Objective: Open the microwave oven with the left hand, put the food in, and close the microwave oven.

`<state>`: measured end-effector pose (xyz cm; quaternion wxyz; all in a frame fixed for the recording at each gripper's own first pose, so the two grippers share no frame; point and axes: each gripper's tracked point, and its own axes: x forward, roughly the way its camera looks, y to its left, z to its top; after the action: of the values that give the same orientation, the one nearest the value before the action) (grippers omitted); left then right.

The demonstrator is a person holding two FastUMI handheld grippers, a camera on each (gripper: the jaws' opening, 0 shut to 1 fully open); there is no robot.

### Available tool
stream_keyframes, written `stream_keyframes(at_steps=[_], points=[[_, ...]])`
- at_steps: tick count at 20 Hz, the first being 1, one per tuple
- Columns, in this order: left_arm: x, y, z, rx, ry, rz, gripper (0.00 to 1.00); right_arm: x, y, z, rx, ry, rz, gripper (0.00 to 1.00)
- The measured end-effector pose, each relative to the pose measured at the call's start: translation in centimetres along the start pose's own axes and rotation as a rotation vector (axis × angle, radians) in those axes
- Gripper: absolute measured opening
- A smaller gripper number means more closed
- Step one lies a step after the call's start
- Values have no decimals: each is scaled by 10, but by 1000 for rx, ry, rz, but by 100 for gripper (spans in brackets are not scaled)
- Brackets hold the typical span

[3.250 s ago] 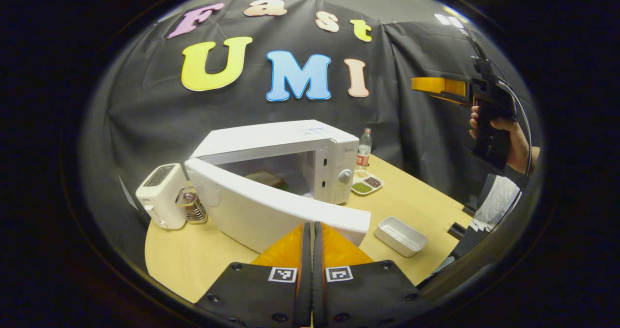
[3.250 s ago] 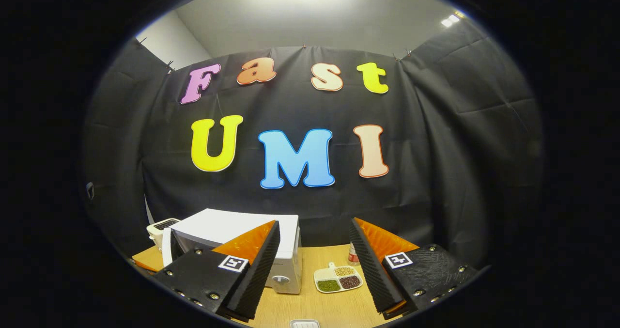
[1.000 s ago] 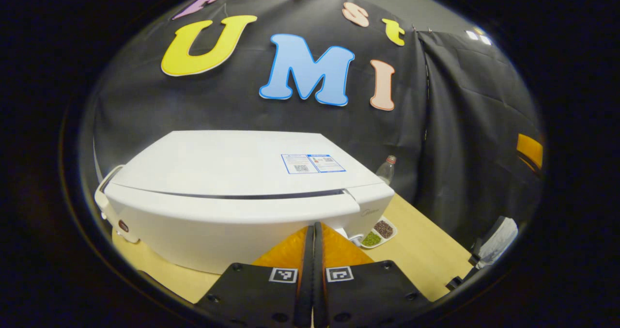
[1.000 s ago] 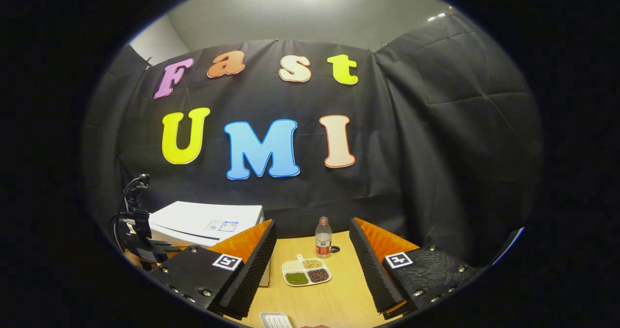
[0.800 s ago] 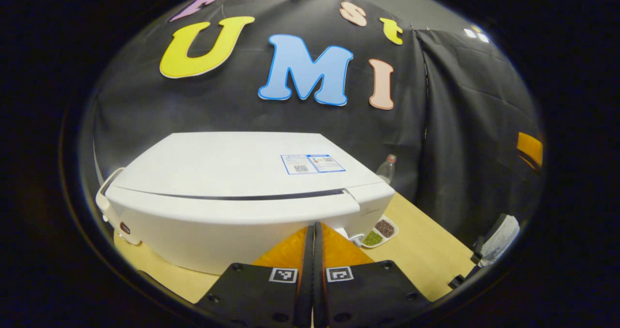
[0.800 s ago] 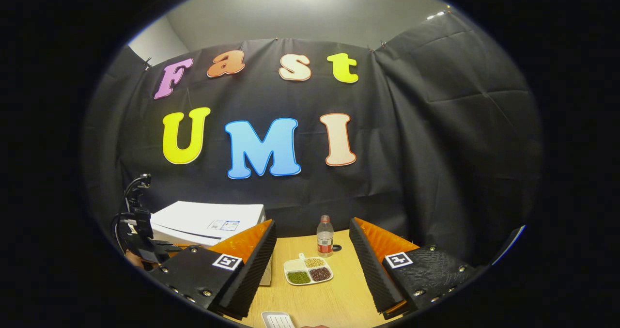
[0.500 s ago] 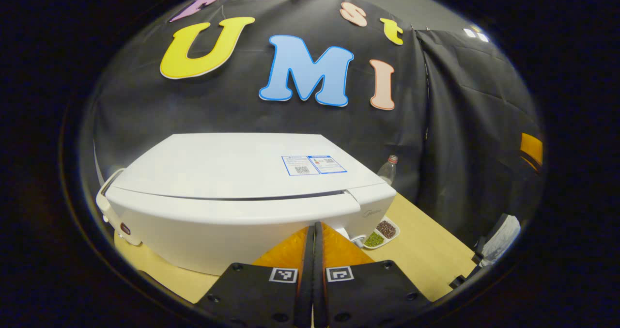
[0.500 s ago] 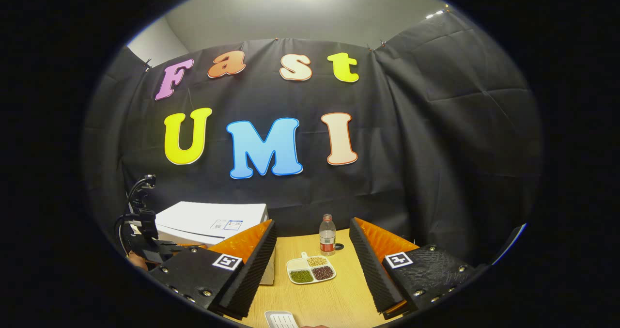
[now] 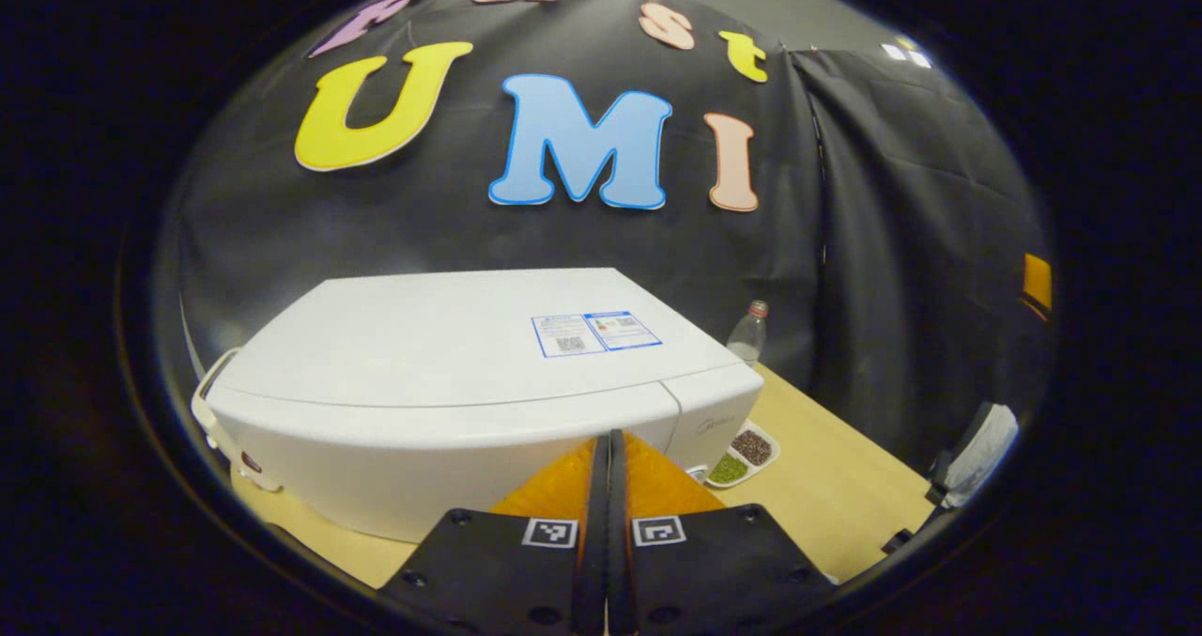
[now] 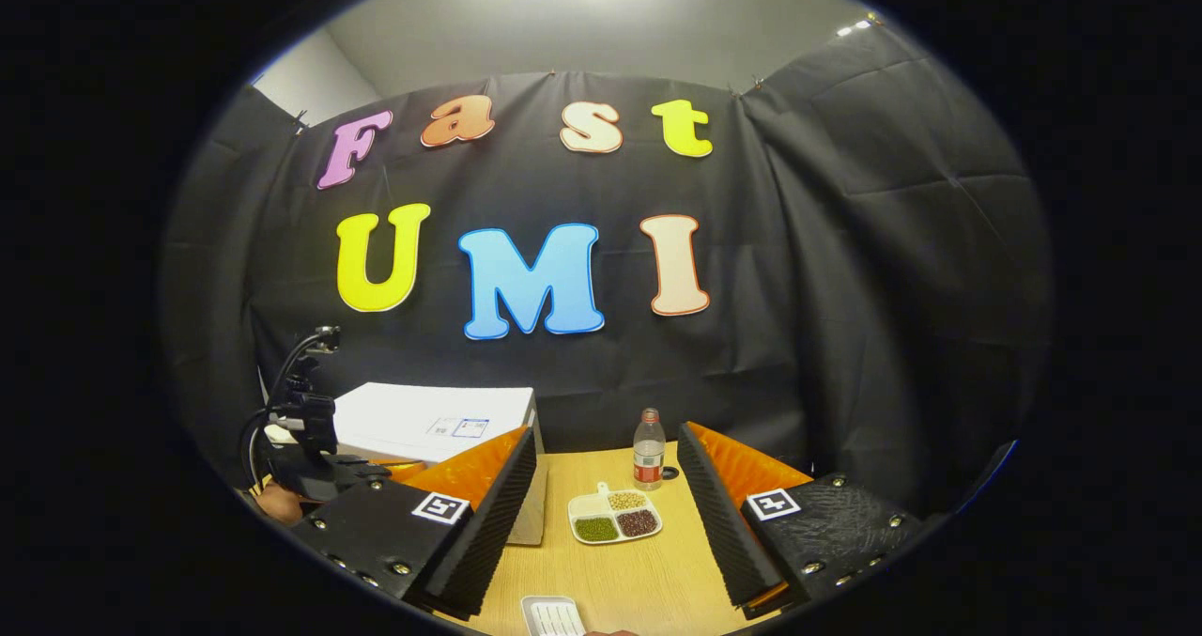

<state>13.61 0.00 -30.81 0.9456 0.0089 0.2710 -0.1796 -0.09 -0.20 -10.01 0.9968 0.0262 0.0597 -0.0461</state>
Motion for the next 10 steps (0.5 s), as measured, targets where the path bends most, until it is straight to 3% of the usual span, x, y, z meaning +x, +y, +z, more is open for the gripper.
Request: stream_keyframes(at_steps=[2, 4, 10], points=[[-6, 8, 16, 15, -32, 37, 7, -1, 4, 0, 1, 1, 11, 92], [-24, 16, 44, -36, -88, 62, 7, 0, 5, 5, -4, -7, 16, 92], [-133, 38, 155, -15, -341, 202, 7, 14, 19, 45, -9, -73, 28, 92]])
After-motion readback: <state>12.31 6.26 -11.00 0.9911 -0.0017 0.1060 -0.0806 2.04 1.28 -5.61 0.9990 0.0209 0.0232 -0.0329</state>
